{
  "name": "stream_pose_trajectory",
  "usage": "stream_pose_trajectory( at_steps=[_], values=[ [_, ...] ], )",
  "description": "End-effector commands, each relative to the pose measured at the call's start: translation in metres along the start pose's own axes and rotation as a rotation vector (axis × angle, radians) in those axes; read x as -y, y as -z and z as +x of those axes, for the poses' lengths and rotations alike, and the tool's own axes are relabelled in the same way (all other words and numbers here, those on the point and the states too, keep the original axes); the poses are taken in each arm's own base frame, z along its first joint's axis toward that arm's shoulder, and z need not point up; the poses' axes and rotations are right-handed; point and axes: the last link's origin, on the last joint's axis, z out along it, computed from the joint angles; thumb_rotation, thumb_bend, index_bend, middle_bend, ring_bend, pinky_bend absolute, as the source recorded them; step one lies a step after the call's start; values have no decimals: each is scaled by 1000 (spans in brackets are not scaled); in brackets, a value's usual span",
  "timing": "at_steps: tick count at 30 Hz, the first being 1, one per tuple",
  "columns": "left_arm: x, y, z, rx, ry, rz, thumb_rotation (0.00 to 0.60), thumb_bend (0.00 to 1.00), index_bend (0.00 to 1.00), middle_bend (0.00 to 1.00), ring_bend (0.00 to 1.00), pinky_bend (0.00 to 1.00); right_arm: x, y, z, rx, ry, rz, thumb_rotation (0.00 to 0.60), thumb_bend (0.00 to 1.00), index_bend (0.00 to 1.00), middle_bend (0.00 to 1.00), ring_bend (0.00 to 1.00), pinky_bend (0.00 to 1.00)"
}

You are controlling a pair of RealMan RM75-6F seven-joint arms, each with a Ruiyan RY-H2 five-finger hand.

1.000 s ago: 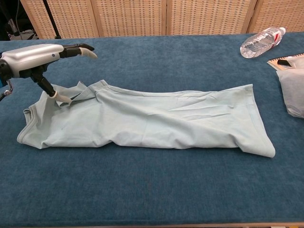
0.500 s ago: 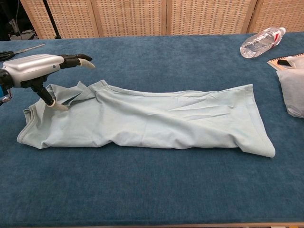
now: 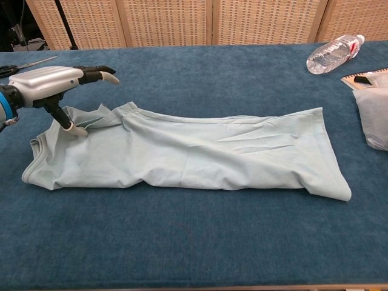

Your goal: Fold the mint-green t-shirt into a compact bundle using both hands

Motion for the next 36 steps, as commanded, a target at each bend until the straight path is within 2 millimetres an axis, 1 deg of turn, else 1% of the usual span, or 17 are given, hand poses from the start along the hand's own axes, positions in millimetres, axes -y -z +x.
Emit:
stream_pose_trajectory(
  at_steps=[1, 5, 11, 22, 29, 36],
  values=[
    [7, -3, 4, -12, -2, 25, 600, 30, 0, 0, 0, 0, 0, -1, -1, 4, 2, -1, 600, 0, 0, 0, 0, 0],
    [10, -9, 7, -18, -24, 36, 600, 32, 0, 0, 0, 0, 0, -1, -1, 5, 3, -2, 600, 0, 0, 0, 0, 0],
    [15, -25, 14, -37, -58, 61, 600, 32, 0, 0, 0, 0, -1, -1, -2, 6, 5, -5, 600, 0, 0, 0, 0, 0],
    [19, -45, 24, -49, -116, 84, 600, 38, 0, 0, 0, 0, -2, -3, -3, 10, 8, -11, 600, 0, 0, 0, 0, 0],
    [24, -52, 23, -38, -132, 120, 600, 42, 0, 0, 0, 0, -2, -3, -4, 12, 10, -13, 600, 0, 0, 0, 0, 0],
    [32, -56, 24, -38, -137, 170, 600, 43, 0, 0, 0, 0, -2, -3, -4, 11, 10, -12, 600, 0, 0, 0, 0, 0]
  ],
)
